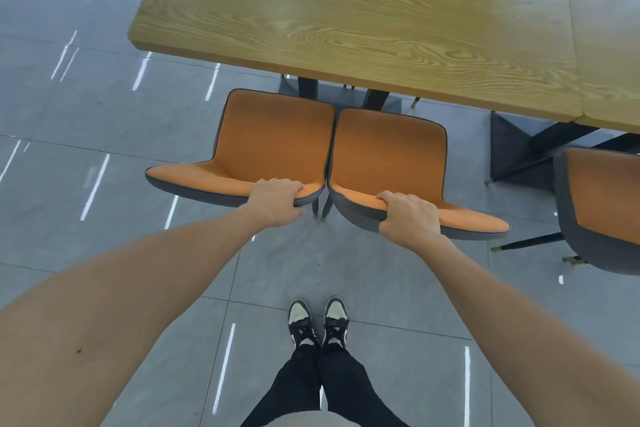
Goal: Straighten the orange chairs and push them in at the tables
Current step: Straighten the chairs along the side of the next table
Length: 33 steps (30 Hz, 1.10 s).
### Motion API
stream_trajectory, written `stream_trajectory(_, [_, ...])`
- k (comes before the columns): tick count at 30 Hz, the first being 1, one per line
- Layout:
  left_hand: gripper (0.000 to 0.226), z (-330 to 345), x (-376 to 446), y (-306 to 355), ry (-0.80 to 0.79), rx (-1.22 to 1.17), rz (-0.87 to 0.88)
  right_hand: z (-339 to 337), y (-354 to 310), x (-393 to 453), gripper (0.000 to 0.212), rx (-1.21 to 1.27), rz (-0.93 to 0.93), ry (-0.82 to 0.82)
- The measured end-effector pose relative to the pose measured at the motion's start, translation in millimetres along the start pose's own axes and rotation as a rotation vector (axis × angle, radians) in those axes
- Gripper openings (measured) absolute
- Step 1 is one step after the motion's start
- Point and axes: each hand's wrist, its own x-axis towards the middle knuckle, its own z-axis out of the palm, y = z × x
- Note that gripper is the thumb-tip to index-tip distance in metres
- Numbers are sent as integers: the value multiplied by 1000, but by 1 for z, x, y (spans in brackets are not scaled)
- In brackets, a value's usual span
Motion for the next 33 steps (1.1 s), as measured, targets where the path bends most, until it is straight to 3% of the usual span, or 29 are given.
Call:
stream_trajectory(3, [29,-14,-12,2,-68,-113,-5,-14,-1,4,41,73,21,-253])
stream_trajectory(5, [34,-29,-19,-2,-123,-178,-29,-31,-9,13,54,166,40,-422])
stream_trajectory(8, [42,-55,-25,-19,-185,-220,-50,-60,-34,30,72,178,-17,-498])
stream_trajectory(12, [60,-88,-32,-65,-170,-187,-100,-98,-85,57,64,119,-103,-463])
stream_trajectory(19, [65,-142,-26,-196,42,-224,-153,-149,-212,138,70,23,-193,-399])
stream_trajectory(28, [73,-237,-4,-387,212,-54,-28,-206,-403,246,66,23,-126,-123])
stream_trajectory(33, [75,-286,28,-472,230,-24,15,-231,-477,305,75,13,-58,11])
